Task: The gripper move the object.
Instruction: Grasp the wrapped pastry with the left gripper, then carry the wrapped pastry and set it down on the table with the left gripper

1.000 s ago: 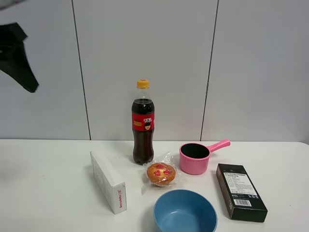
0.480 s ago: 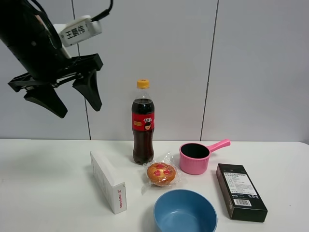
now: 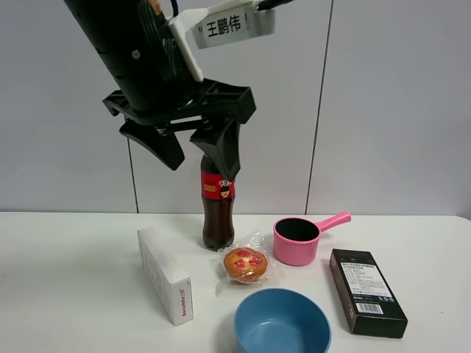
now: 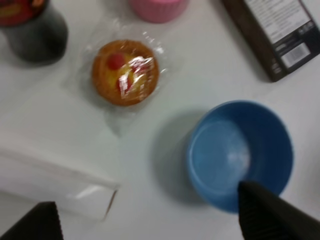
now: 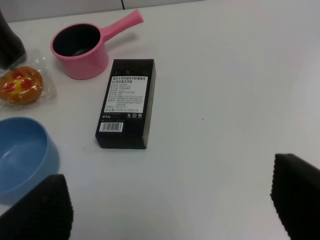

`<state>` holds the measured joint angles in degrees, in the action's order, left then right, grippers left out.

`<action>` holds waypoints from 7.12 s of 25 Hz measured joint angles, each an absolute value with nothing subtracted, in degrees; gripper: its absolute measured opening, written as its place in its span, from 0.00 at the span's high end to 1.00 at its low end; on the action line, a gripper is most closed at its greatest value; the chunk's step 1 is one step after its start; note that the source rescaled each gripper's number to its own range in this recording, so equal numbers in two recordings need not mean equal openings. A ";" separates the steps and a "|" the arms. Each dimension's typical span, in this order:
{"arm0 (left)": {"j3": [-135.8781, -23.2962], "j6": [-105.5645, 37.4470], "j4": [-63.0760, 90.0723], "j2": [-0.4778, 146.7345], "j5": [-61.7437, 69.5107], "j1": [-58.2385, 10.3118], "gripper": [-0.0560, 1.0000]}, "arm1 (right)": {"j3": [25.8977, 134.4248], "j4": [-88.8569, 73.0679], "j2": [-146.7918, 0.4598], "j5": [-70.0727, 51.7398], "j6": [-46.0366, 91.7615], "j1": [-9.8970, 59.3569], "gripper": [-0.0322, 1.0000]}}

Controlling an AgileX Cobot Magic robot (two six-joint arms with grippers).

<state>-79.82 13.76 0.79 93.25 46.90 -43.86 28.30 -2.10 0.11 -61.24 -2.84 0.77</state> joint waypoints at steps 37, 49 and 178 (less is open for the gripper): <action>-88.42 22.93 -3.42 119.02 33.40 -41.17 0.00 | 28.30 -2.10 0.11 -61.24 -2.84 0.77 0.00; -88.42 22.88 -6.47 123.61 29.60 -41.17 0.00 | 28.30 -2.10 0.11 -61.24 -2.84 0.77 0.00; -64.91 20.97 1.48 91.78 46.86 -20.85 0.93 | 28.30 -2.10 0.11 -61.19 -2.84 0.77 0.00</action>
